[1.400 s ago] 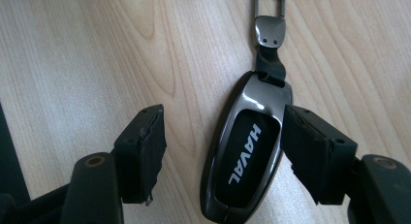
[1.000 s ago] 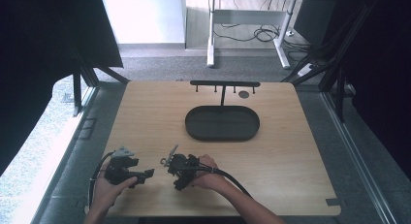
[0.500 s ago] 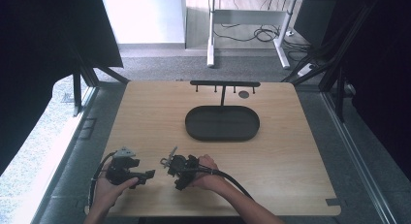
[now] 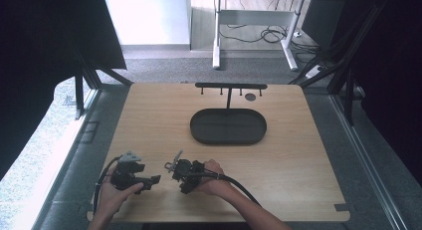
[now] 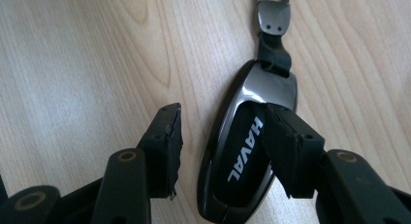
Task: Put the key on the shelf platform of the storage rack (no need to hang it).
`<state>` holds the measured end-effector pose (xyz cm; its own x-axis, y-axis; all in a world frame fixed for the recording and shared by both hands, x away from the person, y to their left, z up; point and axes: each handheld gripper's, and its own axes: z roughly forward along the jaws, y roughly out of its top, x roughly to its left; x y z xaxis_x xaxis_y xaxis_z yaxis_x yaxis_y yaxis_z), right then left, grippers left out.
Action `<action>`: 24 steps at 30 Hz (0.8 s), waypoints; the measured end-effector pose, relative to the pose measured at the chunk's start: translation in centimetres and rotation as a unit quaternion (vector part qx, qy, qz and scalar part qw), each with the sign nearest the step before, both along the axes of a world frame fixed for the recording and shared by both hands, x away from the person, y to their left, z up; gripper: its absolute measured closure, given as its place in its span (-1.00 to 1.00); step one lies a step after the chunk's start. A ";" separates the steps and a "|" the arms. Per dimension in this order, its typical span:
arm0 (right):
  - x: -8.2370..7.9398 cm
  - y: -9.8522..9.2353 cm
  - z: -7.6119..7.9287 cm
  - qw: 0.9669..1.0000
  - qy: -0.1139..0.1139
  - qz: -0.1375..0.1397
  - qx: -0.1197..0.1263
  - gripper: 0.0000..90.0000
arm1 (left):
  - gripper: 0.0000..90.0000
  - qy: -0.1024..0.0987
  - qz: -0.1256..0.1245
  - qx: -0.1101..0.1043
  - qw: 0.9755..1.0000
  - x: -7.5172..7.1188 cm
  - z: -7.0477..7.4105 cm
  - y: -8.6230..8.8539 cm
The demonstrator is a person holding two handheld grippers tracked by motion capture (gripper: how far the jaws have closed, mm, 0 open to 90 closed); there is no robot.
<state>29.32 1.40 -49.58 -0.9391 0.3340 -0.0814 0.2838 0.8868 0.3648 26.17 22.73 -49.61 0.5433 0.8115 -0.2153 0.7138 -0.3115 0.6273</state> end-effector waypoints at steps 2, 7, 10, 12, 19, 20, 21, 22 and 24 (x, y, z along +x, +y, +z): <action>0.1 0.0 0.1 1.000 -0.001 0.002 0.003 0.09 | -0.55 0.001 -0.004 0.002 1.000 0.0 0.0 0.0; 0.1 0.2 0.4 1.000 0.000 0.003 0.005 0.07 | -0.55 0.001 -0.004 0.003 1.000 0.0 0.0 0.0; 0.3 0.5 0.6 1.000 0.001 0.007 0.006 0.05 | -0.55 0.003 -0.003 0.002 1.000 0.0 0.0 -0.1; 0.4 0.7 0.6 1.000 0.002 0.003 0.008 0.05 | -0.55 0.003 -0.003 0.003 1.000 0.0 0.0 -0.1; 1.1 1.6 0.5 1.000 0.001 0.004 0.012 0.07 | -0.55 0.003 -0.004 0.002 1.000 0.0 0.0 0.0; 1.2 1.8 0.5 1.000 0.002 0.002 0.013 0.08 | -0.55 0.004 -0.005 0.002 1.000 0.0 0.0 0.1; 1.3 1.9 0.5 1.000 0.002 0.001 0.012 0.08 | -0.55 0.003 -0.006 0.003 1.000 0.0 0.0 0.1; 1.5 2.0 0.5 1.000 0.002 0.000 0.011 0.09 | -0.55 0.002 -0.008 0.004 1.000 0.1 0.1 0.2; 1.7 2.1 0.5 1.000 0.002 -0.002 0.012 0.10 | -0.55 0.001 -0.009 0.005 1.000 0.1 0.1 0.3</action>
